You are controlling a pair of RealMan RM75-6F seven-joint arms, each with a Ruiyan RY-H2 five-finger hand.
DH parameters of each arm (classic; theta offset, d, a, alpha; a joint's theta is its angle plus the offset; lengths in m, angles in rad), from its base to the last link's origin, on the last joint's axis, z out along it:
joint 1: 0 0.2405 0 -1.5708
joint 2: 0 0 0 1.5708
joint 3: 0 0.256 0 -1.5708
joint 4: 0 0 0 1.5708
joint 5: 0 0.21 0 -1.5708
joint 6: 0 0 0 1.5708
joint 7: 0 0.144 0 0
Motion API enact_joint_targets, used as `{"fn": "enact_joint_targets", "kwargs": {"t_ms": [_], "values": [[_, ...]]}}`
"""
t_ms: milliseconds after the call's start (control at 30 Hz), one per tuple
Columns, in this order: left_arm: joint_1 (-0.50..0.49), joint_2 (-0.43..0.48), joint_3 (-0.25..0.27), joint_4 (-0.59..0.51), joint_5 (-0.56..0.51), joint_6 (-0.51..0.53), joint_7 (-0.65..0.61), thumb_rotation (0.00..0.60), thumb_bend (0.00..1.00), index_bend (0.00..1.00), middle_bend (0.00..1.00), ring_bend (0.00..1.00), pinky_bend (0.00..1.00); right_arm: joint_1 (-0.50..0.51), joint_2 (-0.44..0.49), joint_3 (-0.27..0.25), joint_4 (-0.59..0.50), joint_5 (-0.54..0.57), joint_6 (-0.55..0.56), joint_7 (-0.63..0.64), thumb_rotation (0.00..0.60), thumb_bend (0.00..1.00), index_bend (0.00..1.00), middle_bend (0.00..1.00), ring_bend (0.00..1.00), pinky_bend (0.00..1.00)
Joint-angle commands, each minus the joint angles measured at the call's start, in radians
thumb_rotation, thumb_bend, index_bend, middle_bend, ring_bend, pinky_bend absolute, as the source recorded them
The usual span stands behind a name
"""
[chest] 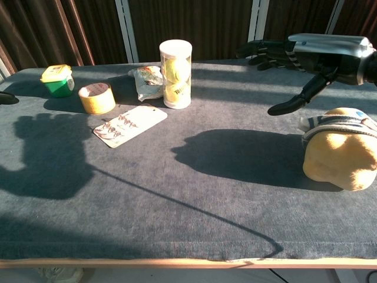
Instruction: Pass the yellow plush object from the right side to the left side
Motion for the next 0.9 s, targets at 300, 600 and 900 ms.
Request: {"fn": "enact_joint_targets", "kwargs": {"t_ms": [300,600,900], "values": [[-0.003,-0.003,0.013,0.0,-0.004,0.01,0.012,0.6,0.24,0.0,0.07,0.07,0.22,0.03,-0.014,-0.021,-0.003,0.041,-0.011,-0.021,0.6,0.06,0.0,0.0,0.0,0.03],[0.008,0.014,0.018,0.023,-0.035,0.025,0.011,0.6,0.24,0.0,0.08,0.08,0.22,0.017,0.018,-0.053,-0.006,0.039,0.037,0.011,0.6,0.06,0.0,0.0,0.0,0.03],[0.111,0.043,-0.029,0.067,-0.223,0.13,0.038,0.6,0.25,0.0,0.08,0.08,0.22,-0.055,0.108,-0.125,-0.022,0.006,0.134,-0.009,0.6,0.06,0.0,0.0,0.0,0.03]]}}
